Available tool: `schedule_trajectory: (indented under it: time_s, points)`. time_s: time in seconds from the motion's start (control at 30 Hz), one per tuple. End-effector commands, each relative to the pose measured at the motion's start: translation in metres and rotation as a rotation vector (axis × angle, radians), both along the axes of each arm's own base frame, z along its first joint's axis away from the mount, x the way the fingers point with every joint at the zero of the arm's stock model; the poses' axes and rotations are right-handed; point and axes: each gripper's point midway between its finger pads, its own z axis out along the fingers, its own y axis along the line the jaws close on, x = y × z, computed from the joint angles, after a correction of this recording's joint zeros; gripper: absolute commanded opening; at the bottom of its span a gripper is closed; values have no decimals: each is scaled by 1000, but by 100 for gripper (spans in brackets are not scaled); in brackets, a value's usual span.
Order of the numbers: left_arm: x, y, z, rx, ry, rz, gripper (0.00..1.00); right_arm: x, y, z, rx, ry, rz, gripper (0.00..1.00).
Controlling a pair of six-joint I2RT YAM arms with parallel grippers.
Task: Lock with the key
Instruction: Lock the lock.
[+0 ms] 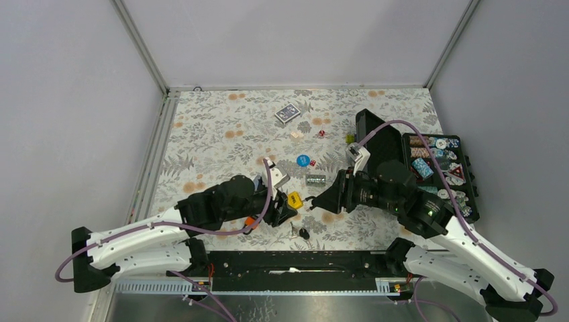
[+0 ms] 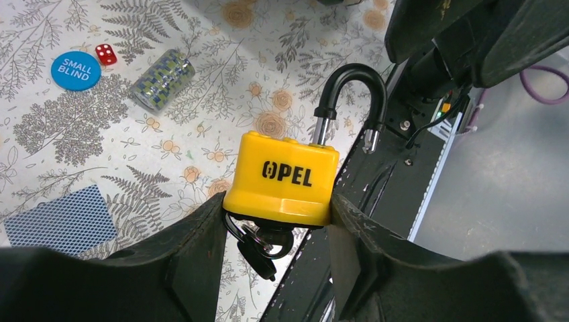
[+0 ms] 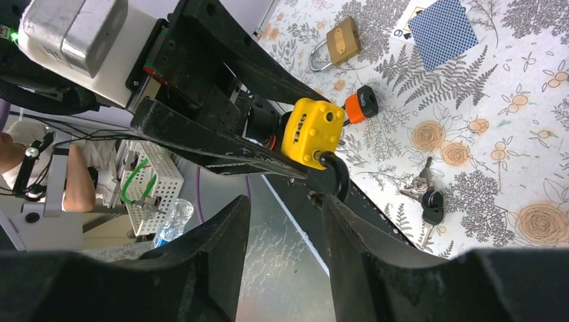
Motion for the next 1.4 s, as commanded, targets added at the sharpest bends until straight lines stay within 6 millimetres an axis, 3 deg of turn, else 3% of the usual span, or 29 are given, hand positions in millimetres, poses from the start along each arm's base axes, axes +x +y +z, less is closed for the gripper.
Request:
schedule_trajectory:
  time_s: [0.0, 0.23, 0.57, 0.93, 1.37]
  points:
    - [-1, -17, 51, -126, -76, -51, 0, -4, 7, 5, 28, 2, 39, 50]
    - [-3, -18, 61, -145, -89, -73, 0, 3, 2, -5, -9, -19, -1, 48]
    - [-12, -14, 64, -163, -87, -106, 0, 18, -14, -3, -62, -119, -85, 51]
    - [-16, -16, 69, -175, -88, -134, 0, -9, 7, -12, -22, -44, 110, 45]
    - [-18, -18, 70, -188, -89, -146, 0, -14, 14, -17, -12, -17, 155, 30]
